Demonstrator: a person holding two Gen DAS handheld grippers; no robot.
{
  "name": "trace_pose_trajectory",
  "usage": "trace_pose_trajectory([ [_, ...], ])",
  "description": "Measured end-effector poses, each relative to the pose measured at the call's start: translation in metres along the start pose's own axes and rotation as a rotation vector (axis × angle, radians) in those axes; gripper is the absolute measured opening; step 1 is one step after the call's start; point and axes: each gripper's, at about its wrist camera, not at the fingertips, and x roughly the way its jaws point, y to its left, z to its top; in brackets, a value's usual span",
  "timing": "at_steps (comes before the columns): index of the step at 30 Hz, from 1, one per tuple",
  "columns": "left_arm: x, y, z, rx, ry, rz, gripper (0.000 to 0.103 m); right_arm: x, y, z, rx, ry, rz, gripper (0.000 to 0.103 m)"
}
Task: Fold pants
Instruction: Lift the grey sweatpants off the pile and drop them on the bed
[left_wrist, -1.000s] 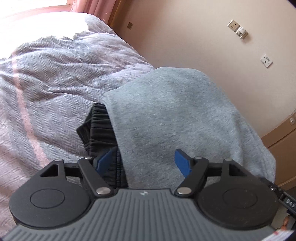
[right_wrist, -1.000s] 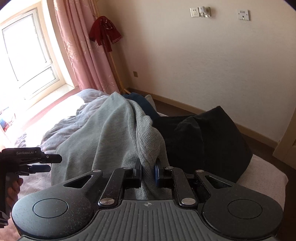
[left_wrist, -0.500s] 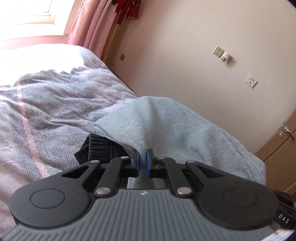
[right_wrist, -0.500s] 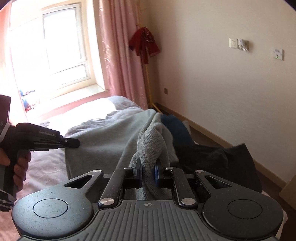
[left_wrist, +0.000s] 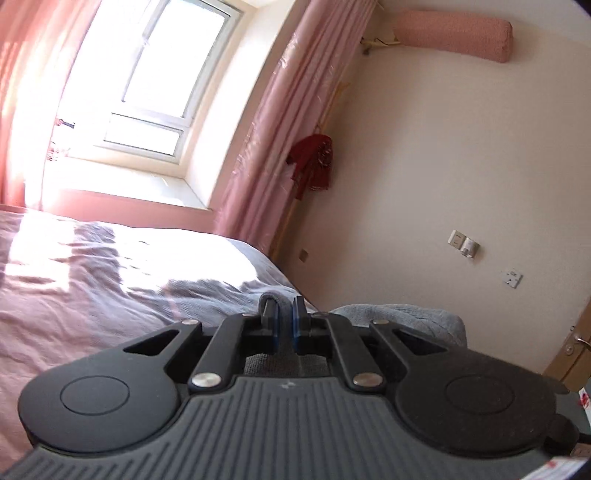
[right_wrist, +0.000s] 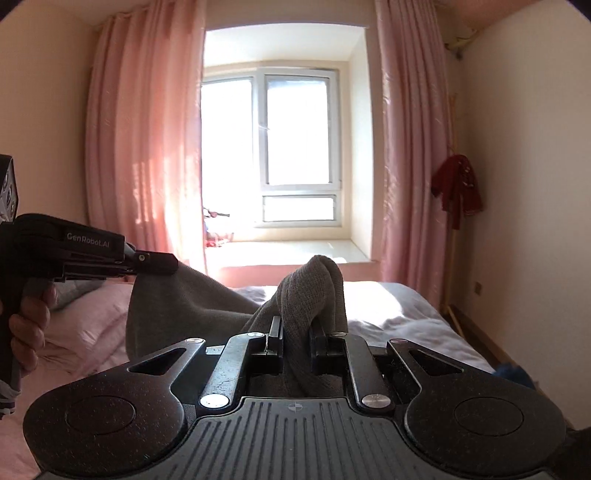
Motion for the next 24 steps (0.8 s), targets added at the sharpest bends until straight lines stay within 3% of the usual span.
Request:
trace_pose_trajectory([
  [2, -0.035, 0.019, 0.002, 0.004, -0.029, 0.057, 0.004, 0.001, 0.029, 0.004, -0.014, 0.002, 0.061, 0.009],
  [4, -0.058, 0.041, -0.003, -0.015, -0.005, 0.161, 0.008, 0.010, 0.065, 0.001, -0.058, 0.057, 0.155, 0.011],
  [6, -0.066, 0.065, -0.016, -0.025, 0.129, 0.297, 0.016, 0.032, 0.099, -0.012, -0.093, 0.201, 0.228, 0.019],
  [8, -0.071, 0.091, -0.040, -0.066, 0.307, 0.413, 0.017, 0.043, 0.122, -0.032, -0.062, 0.310, 0.258, 0.045],
  [10, -0.093, 0.105, -0.066, -0.079, 0.363, 0.463, 0.019, 0.042, 0.133, -0.051, -0.011, 0.376, 0.255, 0.054],
  [13, -0.127, 0.121, -0.098, -0.081, 0.464, 0.502, 0.028, 0.035, 0.134, -0.083, 0.049, 0.493, 0.215, 0.055],
  [17, -0.159, 0.134, -0.134, -0.076, 0.596, 0.502, 0.030, 0.007, 0.142, -0.125, 0.147, 0.647, 0.150, 0.055],
  [24, -0.201, 0.136, -0.163, 0.011, 0.695, 0.441, 0.040, -0.057, 0.174, -0.158, 0.242, 0.786, 0.050, 0.055],
])
